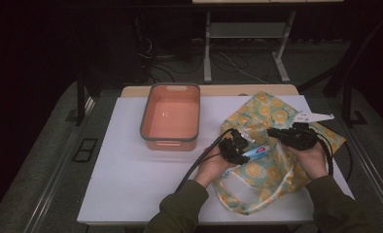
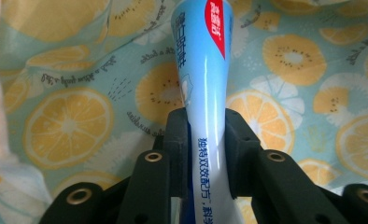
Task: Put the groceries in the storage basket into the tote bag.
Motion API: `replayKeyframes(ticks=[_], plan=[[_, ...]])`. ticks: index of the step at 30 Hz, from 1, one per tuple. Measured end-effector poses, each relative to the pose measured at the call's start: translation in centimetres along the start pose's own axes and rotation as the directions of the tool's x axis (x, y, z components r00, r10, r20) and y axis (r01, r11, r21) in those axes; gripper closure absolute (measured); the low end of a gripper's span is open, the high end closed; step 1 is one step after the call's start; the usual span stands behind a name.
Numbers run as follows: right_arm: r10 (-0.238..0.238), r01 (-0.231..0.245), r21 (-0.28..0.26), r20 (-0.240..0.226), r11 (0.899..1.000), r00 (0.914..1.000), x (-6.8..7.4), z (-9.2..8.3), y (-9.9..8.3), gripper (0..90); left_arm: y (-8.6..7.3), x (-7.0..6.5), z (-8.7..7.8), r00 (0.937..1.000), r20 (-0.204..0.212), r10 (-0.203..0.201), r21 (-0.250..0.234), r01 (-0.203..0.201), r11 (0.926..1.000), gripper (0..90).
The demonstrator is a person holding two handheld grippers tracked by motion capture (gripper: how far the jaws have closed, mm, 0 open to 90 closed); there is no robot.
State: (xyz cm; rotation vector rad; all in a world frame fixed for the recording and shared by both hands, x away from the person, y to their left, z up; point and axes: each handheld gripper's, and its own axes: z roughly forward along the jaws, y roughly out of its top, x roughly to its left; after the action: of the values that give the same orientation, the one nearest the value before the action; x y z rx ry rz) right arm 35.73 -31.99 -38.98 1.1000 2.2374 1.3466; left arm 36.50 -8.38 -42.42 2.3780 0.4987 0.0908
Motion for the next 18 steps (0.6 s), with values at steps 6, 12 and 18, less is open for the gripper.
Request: replayKeyframes(ticks=[6,12,18], plan=[[0.001,-0.001,0.000,0.001,1.000,1.0000,-0.1,0.0,-0.1,89.4,-1.0,0.4,-2.2,0.9997,-0.022,-0.004,-0.050,0.003,0.9987,42.1],[0.003,-0.003,0.001,0.004,1.000,1.0000,0.0,-0.1,0.0,89.4,-2.9,0.4,-4.8,0.9982,-0.059,-0.001,-0.084,-0.004,0.9965,33.2],[0.002,-0.003,0.002,0.003,1.000,1.0000,0.0,0.0,-0.1,89.4,-5.6,-0.6,-6.6,0.9988,-0.048,0.008,-0.096,-0.012,0.9953,33.5]])
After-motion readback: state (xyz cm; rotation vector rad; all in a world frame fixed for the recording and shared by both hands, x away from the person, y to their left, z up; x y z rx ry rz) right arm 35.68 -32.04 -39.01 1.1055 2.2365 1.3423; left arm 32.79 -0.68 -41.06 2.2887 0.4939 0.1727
